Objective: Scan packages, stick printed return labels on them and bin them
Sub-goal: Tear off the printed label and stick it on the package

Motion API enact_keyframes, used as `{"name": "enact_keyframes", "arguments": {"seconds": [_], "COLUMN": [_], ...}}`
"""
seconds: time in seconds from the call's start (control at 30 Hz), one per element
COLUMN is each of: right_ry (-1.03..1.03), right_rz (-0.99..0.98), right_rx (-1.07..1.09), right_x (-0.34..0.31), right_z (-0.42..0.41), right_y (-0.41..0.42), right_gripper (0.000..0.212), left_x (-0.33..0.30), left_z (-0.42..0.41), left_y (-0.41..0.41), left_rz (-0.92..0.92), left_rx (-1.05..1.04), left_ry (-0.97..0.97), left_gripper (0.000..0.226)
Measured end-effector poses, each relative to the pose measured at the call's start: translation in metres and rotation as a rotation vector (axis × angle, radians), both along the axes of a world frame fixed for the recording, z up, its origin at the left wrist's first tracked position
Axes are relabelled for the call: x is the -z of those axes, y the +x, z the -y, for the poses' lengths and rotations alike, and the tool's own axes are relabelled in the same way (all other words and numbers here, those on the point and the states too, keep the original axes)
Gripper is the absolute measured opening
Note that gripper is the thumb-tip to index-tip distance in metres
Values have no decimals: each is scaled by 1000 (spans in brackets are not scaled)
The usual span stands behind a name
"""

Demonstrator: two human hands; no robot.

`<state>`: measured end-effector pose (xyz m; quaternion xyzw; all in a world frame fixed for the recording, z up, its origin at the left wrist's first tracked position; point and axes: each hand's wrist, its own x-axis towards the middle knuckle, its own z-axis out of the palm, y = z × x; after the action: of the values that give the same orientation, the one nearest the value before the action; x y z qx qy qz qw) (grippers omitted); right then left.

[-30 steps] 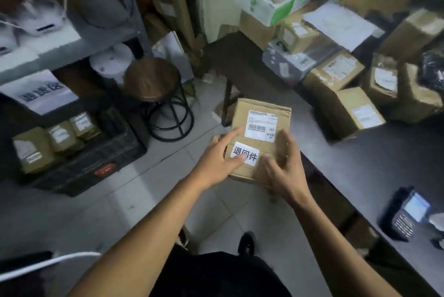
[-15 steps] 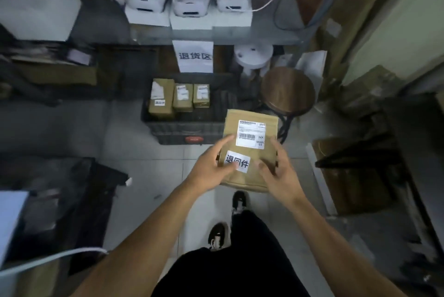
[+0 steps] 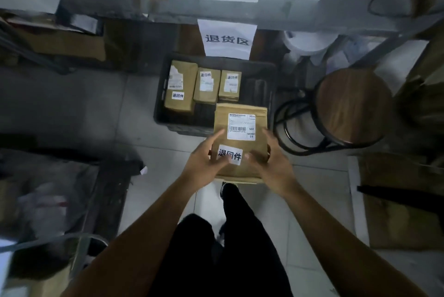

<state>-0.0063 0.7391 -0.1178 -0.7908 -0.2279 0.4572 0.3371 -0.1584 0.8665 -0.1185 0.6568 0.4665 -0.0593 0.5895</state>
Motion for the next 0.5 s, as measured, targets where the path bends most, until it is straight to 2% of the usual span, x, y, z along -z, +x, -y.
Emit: {"name": "enact_keyframes", "arguments": {"seconds": [0.17, 0.33, 0.5], "right_ry": [-84, -146, -220], "right_rz": [-39, -124, -112], "right_rx": [-3, -13, -25], "right_x": [70, 171, 273], "right_z": [-68, -122, -169], "right_y": [40, 73, 104], "right_gripper": [81, 80, 79], "left_x": [67, 169, 273], "left_z": [-63, -120, -168], "left_y": [37, 67, 95], "left_rz": [-46, -79, -91], "left_rx": [-41, -24, -33], "left_ry": [-77, -147, -212], "left_gripper": [70, 73, 74]}}
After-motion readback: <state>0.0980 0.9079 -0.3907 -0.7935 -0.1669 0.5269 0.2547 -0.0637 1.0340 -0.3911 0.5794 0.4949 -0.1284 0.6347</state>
